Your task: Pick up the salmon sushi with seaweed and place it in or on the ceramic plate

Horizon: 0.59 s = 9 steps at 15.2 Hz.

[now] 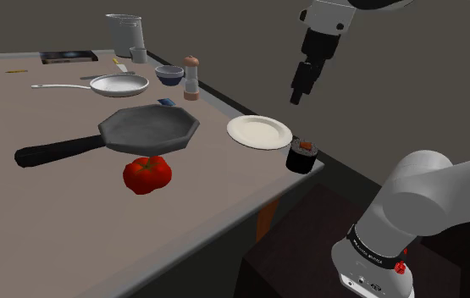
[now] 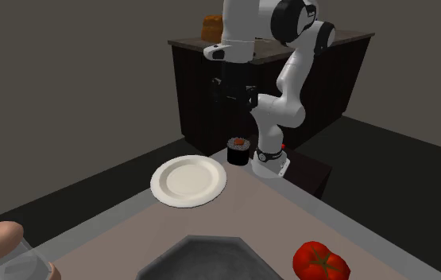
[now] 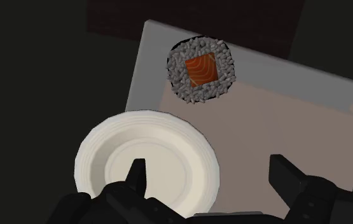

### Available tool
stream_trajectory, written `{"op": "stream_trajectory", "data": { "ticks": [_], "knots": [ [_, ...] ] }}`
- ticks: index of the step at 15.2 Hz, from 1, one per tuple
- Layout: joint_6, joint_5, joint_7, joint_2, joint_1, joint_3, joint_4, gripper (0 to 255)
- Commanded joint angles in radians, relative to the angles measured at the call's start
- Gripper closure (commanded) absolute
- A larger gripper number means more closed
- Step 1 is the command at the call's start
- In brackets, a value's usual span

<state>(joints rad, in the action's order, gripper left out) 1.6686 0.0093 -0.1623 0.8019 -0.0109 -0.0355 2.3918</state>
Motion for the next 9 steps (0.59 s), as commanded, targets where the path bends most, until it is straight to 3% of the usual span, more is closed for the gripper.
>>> {"op": "stream_trajectory", "data": {
  "ticks": [1, 9],
  "knots": [
    [0.000, 0.000, 0.000, 0.000, 0.000, 0.000, 0.000, 0],
    [0.222, 0.088, 0.017, 0.127, 0.020, 0.073, 0.338, 0]
  ]
}}
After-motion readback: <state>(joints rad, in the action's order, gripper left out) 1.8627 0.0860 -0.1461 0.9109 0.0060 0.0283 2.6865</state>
